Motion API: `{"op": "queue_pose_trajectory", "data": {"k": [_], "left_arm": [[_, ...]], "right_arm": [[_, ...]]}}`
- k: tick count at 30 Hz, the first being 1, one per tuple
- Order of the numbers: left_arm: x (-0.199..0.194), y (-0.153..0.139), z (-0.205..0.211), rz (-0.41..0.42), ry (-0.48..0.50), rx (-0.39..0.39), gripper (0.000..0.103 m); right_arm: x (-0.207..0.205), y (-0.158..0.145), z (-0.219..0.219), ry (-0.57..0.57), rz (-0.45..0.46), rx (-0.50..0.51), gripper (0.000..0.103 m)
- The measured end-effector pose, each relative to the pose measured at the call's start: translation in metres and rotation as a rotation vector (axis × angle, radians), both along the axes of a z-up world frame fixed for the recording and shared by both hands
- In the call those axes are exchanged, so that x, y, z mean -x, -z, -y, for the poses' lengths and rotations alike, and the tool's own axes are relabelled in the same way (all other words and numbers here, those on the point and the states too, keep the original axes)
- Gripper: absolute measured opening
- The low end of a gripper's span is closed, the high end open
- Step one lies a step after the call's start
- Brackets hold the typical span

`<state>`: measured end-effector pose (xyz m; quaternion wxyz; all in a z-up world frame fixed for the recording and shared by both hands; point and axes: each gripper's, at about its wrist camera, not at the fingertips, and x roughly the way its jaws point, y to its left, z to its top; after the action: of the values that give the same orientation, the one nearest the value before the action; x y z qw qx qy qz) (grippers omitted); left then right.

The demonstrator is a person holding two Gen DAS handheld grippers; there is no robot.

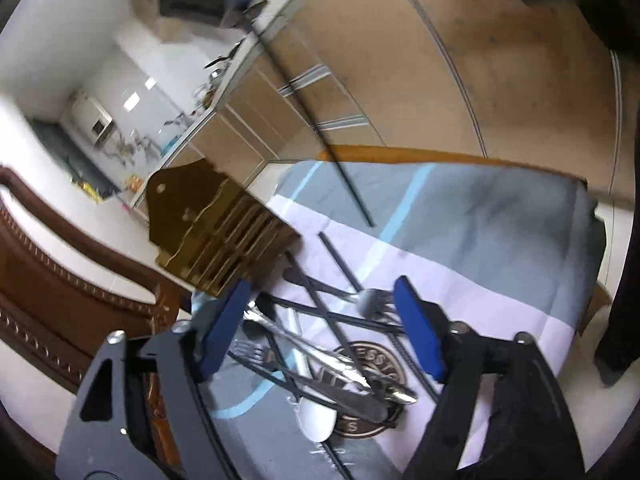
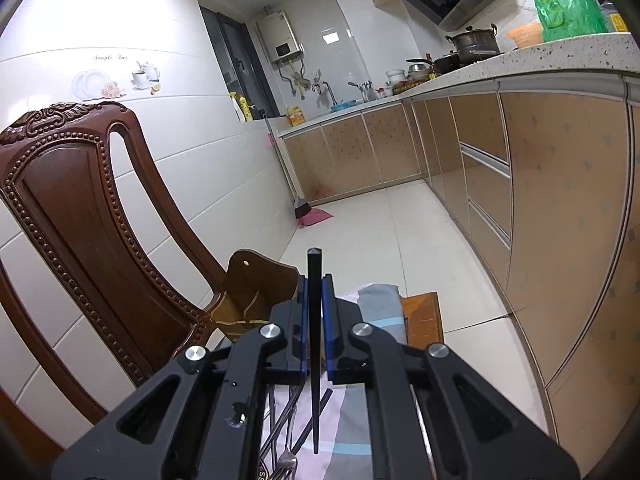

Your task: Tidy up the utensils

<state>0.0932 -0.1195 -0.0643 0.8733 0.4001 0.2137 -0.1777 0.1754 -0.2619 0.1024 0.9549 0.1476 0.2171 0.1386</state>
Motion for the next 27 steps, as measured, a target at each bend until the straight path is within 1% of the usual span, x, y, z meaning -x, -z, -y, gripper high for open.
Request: {"op": "queue_pose_trajectory", "data": {"k": [2,5,7,10,12,13,14,15,17,19,21,22,23,24,27], "left_arm": [[0.000,0.005,0.007,0.009,0.008,-0.028,0.056],[-0.002,0.012,0.015,0.015,0.015,-0.059,0.054],[-0.002,0.015,0.018,-0.016,0.034,-0.058,0.052],[-0.004,0.022,0.022,-0.046,0.044,-0.094,0.047],[-0.006,0.030,0.024,-0.069,0.036,-0.125,0.042],[-0.010,0.034,0.024,-0.095,0.027,-0.137,0.040],[-0.012,0.037,0.023,-0.113,0.022,-0.143,0.034],[-0.015,0.040,0.022,-0.124,0.014,-0.146,0.032],[-0.019,0.042,0.021,-0.141,-0.001,-0.143,0.029],[-0.024,0.044,0.019,-0.154,-0.021,-0.141,0.023],[-0.031,0.045,0.017,-0.186,-0.040,-0.120,0.006],[-0.032,0.044,0.016,-0.200,-0.042,-0.108,0.005],[-0.032,0.043,0.017,-0.197,-0.035,-0.101,0.003],[-0.030,0.039,0.017,-0.173,-0.028,-0.090,0.002],[-0.028,0.019,0.011,-0.168,-0.038,0.001,0.001]], "right_arm": [[-0.001,0.000,0.001,-0.003,-0.001,-0.004,0.007],[-0.002,0.002,0.002,-0.006,-0.008,-0.010,0.007],[-0.003,0.003,0.004,-0.009,-0.015,-0.014,0.007],[-0.006,0.004,0.005,-0.015,-0.025,-0.021,0.007],[-0.007,0.006,0.005,-0.018,-0.031,-0.025,0.007],[-0.007,0.006,0.005,-0.019,-0.032,-0.027,0.007],[-0.008,0.006,0.005,-0.022,-0.034,-0.030,0.007],[-0.008,0.007,0.005,-0.024,-0.035,-0.032,0.007],[-0.009,0.006,0.004,-0.027,-0.036,-0.036,0.007],[-0.010,0.007,0.003,-0.032,-0.038,-0.036,0.007],[-0.011,0.007,0.003,-0.034,-0.040,-0.035,0.007],[-0.011,0.008,0.002,-0.035,-0.040,-0.033,0.007],[-0.011,0.008,0.002,-0.034,-0.041,-0.033,0.007],[-0.011,0.007,0.002,-0.035,-0.040,-0.033,0.007],[-0.010,0.007,0.002,-0.030,-0.028,-0.031,0.007]]}}
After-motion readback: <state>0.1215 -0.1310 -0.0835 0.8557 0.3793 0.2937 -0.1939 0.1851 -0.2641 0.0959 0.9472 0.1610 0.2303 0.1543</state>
